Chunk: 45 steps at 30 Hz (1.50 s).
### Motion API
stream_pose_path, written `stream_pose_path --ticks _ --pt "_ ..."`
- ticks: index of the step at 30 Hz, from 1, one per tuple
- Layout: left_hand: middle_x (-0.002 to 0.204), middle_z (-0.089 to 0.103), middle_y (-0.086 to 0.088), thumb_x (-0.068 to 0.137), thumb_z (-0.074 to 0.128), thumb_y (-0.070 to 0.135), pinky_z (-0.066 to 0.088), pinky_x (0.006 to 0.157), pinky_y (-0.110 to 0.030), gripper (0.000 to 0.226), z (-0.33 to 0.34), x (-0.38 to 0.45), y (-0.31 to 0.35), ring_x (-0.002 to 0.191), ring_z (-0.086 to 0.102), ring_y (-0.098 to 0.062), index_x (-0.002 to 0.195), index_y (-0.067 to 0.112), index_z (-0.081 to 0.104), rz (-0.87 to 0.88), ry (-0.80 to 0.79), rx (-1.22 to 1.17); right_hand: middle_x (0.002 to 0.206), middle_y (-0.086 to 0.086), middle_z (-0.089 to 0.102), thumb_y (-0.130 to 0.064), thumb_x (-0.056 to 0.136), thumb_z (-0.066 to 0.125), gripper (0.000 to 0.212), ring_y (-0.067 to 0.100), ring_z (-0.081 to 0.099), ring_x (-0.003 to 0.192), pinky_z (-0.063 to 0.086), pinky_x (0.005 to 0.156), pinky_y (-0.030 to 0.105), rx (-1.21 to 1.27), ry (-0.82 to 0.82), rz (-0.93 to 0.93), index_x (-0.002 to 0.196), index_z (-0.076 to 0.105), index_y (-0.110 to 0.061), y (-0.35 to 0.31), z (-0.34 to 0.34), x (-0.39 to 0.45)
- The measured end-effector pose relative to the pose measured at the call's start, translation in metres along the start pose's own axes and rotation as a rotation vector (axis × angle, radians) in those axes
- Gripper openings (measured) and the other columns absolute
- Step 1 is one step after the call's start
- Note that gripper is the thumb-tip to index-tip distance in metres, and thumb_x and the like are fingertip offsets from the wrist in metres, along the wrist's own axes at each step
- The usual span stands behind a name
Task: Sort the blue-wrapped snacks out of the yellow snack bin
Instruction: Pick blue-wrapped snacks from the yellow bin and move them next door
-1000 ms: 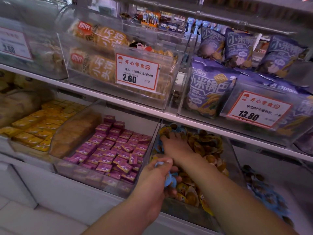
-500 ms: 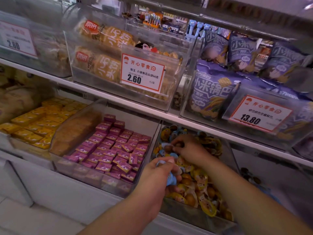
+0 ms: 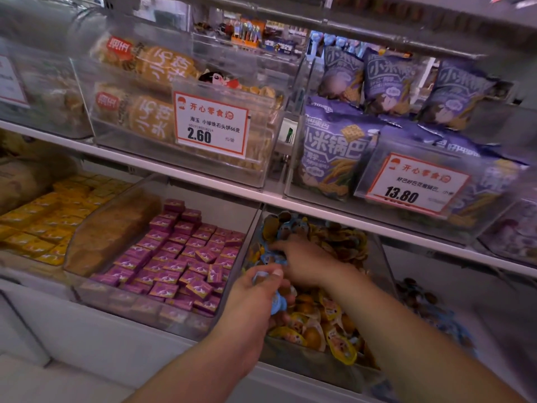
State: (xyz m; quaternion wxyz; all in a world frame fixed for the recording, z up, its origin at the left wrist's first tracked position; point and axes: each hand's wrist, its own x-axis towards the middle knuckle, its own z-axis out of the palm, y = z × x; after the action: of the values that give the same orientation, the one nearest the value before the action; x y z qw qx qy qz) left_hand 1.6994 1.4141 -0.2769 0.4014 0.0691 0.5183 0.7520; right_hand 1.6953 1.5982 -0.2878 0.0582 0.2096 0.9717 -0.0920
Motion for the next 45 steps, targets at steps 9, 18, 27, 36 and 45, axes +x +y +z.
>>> stream_pose_path --ticks 9,18,27,36,45 --pt "0.088 0.067 -0.007 0.099 0.057 0.017 0.046 0.05 -0.027 0.011 -0.004 0.001 0.001 0.069 0.065 -0.017 0.105 0.014 0.066 -0.001 -0.022 0.026 0.116 -0.005 0.058 -0.04 0.078 0.075 0.028 0.016 0.058 0.098 0.054 0.08 0.031 -0.009 -0.231 0.014 0.101 0.058 -0.036 -0.003 -0.023 0.007" --pt "0.086 0.065 -0.009 0.099 0.057 0.015 0.046 0.046 -0.025 0.01 -0.006 0.001 0.002 0.069 0.063 -0.016 0.106 0.014 0.064 0.005 -0.05 0.01 0.092 -0.013 0.067 -0.032 0.072 0.083 0.016 0.007 0.063 0.089 0.053 0.076 0.023 0.136 0.016 -0.003 0.075 0.068 -0.035 0.009 -0.011 0.0" --pt "0.082 0.066 -0.007 0.1 0.056 0.016 0.048 0.045 -0.025 0.009 0.004 0.015 -0.005 0.06 0.067 -0.014 0.105 0.016 0.063 0.13 0.026 0.029 0.107 0.012 0.075 -0.018 0.075 0.084 0.046 0.038 0.07 0.096 0.056 0.092 0.053 1.276 0.453 0.285 0.118 0.07 -0.012 0.026 -0.01 -0.06" --pt "0.091 0.071 0.006 0.093 0.067 0.023 0.05 0.061 -0.015 0.01 0.035 0.038 -0.016 0.076 0.065 0.0 0.099 0.03 0.066 0.504 -0.15 0.567 0.101 0.019 0.075 0.009 0.084 0.068 0.028 0.038 0.07 0.101 0.053 0.096 0.05 1.505 0.655 0.163 0.097 0.077 -0.014 0.003 -0.007 -0.107" --pt "0.096 0.069 0.022 0.096 0.059 0.027 0.043 0.073 -0.003 0.016 0.059 0.029 -0.018 0.092 0.063 0.007 0.111 0.032 0.061 0.883 -0.082 0.665 0.095 0.019 0.073 0.001 0.091 0.061 0.013 0.025 0.072 0.08 0.056 0.059 0.03 1.894 0.737 0.346 0.098 0.072 -0.002 0.028 -0.01 -0.144"
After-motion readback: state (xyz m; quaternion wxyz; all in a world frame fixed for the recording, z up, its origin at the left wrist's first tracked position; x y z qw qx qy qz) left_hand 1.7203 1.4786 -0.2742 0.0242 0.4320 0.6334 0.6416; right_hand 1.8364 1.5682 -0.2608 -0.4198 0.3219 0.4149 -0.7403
